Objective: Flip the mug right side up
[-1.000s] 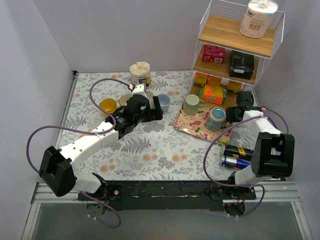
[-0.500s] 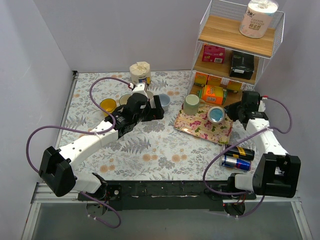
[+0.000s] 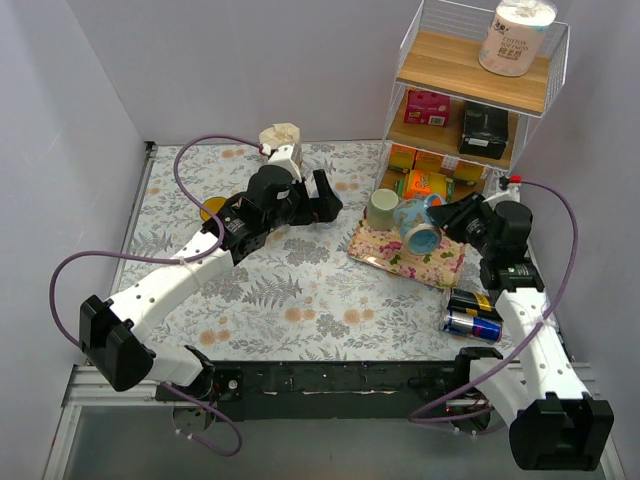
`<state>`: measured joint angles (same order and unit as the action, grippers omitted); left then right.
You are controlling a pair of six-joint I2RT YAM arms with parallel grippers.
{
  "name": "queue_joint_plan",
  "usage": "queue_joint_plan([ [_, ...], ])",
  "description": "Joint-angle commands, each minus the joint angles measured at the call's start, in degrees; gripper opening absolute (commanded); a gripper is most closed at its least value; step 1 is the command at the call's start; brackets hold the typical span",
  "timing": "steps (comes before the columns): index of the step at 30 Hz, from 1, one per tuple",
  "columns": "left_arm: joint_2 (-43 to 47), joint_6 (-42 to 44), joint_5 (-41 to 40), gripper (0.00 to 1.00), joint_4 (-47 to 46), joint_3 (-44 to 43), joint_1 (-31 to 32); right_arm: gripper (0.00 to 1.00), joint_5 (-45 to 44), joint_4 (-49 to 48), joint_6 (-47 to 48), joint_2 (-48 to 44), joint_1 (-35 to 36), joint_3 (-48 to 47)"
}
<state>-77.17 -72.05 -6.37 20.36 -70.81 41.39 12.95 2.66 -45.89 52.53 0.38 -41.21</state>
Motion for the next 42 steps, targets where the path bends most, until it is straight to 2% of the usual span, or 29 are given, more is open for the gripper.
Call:
queue_joint_plan([
  [1,-0.5,0.0,5.0,0.98,1.6,-5.7,0.1,0.01,3.8,-12.4,6.2,-8.4,6.4,-0.4],
  [5,-2.6,-1.1,11.3,0.98,1.9,-9.3,0.1,0.01,-2.8,-12.9,11.7,-12.6,15.7,0.3],
  [9,-4.2,-3.3,18.0,0.98,2.8,-12.4,0.1,0.01,-6.8,-12.5,14.8,-12.5,22.0,-0.3],
  [17,-4.9,-5.9,17.4,0.98,9.3,-18.5,0.1,0.01,-17.7,-16.7,20.5,-6.9,36.3,-1.7],
  [22,-6.6,-8.1,13.7,0.98,18.9,-21.6,0.2,0.01,-24.7,-18.7,27.2,-0.2,44.3,-5.0],
  [32,-8.1,-10.6,10.9,0.98,27.4,-20.1,-0.3,0.01,-30.5,-25.9,35.3,7.8,53.7,-7.0],
  [39,-9.0,-14.0,18.4,0.98,26.0,-17.4,-4.6,0.01,-34.7,-29.8,42.0,9.8,58.8,-5.5],
  [42,-9.5,-14.6,20.2,0.92,26.0,-17.8,-5.7,0.01,-36.8,-30.7,44.2,11.3,60.4,-5.6],
])
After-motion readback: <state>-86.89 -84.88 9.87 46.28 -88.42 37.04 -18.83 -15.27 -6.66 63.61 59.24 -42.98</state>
